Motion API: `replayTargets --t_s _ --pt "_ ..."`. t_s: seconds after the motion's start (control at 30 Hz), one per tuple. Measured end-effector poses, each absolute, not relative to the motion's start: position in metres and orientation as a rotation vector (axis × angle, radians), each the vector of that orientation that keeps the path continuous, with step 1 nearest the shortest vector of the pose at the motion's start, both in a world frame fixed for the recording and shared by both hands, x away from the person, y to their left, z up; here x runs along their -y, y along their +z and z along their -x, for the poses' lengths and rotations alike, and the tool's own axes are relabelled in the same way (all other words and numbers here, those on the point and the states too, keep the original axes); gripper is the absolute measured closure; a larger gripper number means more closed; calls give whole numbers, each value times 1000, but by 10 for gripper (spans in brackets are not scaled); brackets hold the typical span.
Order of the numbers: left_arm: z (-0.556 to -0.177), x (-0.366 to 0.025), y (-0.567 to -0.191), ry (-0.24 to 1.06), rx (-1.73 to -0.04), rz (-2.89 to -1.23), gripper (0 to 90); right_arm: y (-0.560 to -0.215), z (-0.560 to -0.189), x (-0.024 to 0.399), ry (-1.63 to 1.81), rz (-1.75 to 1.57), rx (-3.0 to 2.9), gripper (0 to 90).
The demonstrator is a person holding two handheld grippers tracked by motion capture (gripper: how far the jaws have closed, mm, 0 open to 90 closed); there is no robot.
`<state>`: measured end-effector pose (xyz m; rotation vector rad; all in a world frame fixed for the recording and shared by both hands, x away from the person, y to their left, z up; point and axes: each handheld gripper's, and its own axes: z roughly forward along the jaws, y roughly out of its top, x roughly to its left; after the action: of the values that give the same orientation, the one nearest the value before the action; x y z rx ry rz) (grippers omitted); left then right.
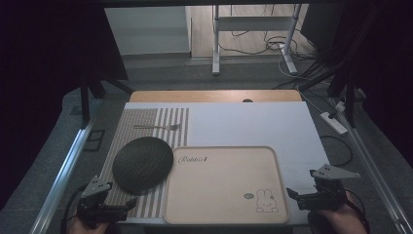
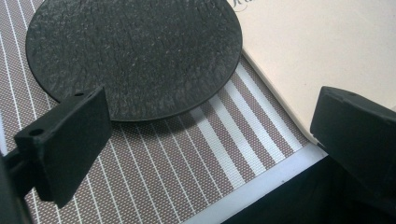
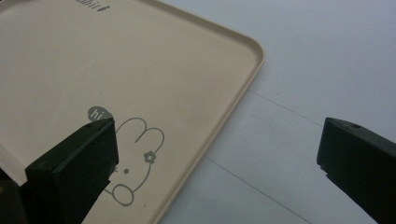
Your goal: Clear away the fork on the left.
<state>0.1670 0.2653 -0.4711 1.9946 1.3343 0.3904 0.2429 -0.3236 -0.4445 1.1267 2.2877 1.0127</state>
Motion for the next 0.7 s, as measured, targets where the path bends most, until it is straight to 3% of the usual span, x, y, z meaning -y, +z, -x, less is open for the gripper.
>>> replayTargets --t_s 0.7 --pt "-173 -263 -469 380 -1281 -1981 0 -445 -243 323 1005 -1121 -2290 0"
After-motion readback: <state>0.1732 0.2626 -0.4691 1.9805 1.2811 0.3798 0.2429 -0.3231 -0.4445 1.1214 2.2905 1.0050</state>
